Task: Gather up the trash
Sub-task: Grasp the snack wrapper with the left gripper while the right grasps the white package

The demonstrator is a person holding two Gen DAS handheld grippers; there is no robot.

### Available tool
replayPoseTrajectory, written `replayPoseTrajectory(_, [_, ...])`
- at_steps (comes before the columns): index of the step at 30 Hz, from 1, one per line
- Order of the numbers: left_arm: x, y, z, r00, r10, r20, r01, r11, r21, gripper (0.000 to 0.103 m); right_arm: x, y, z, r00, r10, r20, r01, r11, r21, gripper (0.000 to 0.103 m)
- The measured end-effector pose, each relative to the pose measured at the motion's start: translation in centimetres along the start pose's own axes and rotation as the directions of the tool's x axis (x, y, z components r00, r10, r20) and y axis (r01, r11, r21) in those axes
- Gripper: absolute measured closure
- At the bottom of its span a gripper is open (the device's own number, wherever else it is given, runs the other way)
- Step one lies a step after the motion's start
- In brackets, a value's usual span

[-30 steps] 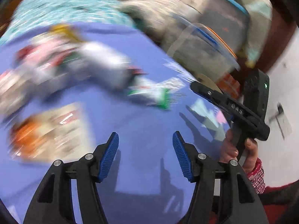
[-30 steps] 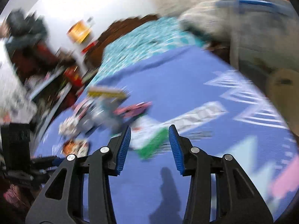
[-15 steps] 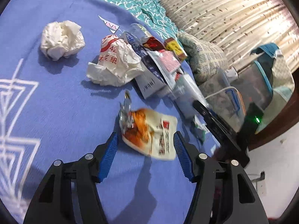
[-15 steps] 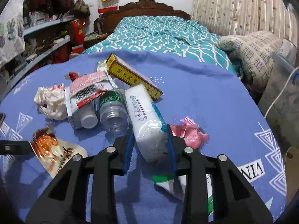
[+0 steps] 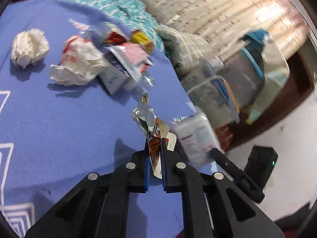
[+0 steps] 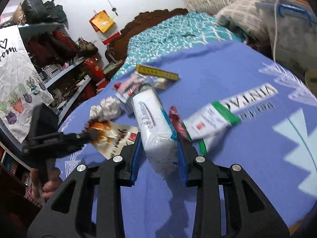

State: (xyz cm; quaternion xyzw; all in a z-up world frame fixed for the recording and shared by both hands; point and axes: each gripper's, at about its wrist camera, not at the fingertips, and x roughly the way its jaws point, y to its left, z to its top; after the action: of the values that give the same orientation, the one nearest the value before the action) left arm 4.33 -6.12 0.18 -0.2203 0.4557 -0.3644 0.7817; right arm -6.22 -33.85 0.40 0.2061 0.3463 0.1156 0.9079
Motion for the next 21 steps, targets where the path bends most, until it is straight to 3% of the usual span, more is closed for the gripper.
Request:
replayPoseTrajectory(3, [0.3,-1.2,-0.6,0.994,0.091,-0.056,-0.085,0.991,0.1,0.094,0.9,0.1,-1.6,0.998,-0.004,-0.063,0.003,1.0,-0.021,0.064])
replayPoseTrajectory(4, [0.6,-1.4,-0.7,0.989,0.128,-0.072,-0.118,0.985,0.128,0.093,1.0,0.4,-2.1,0.998,-0.013,-0.066,0.009,0.999,-0.046,0.059])
replayPoseTrajectory(5, [0.6,-1.3,-0.9,0.985,0.148,-0.083,-0.136,0.98,0.143,0.092,1.1,0.8,-2.6,0.997,-0.013,-0.07,0.008,0.998,-0.064,0.045])
replayPoseTrajectory(6, [1.0,-1.2,-0.7,0.98,0.174,-0.1,-0.16,0.978,0.137,0.08,1.3,1.2,-2.8,0.996,-0.009,-0.085,0.002,0.997,-0.081,0.04])
replayPoseTrajectory(7, [0.9,-0.4,-0.7,0.977,0.182,-0.109,-0.169,0.978,0.122,0.054,1.4,1.7,-3.1,0.995,-0.001,-0.095,-0.009,0.995,-0.098,0.033])
replayPoseTrajectory(9, [0.7,0.3,-0.7,0.98,0.178,-0.089,-0.173,0.983,0.061,0.036,1.8,3.0,-3.5,0.995,0.001,-0.102,-0.016,0.989,-0.146,0.031])
replayPoseTrajectory(13, [0.6,1.3,-1.0,0.99,0.111,-0.088,-0.112,0.994,-0.012,0.033,1.4,4.0,-3.7,0.996,-0.004,-0.09,-0.014,0.98,-0.198,0.028])
replayPoseTrajectory(19, [2.0,0.7,-2.1,0.99,0.092,-0.111,-0.095,0.995,-0.03,0.035,1.7,2.7,-3.2,0.997,-0.017,-0.081,0.004,0.987,-0.158,0.027])
replayPoseTrajectory(20, [1.8,0.5,-2.3,0.99,0.094,-0.103,-0.097,0.995,-0.025,0.035,1.8,2.7,-3.2,0.996,-0.017,-0.082,0.004,0.988,-0.155,0.028])
replayPoseTrajectory(21, [2.1,0.2,-2.4,0.991,0.087,-0.104,-0.09,0.996,-0.021,0.045,1.9,2.6,-3.3,0.996,-0.017,-0.084,0.004,0.988,-0.153,0.028])
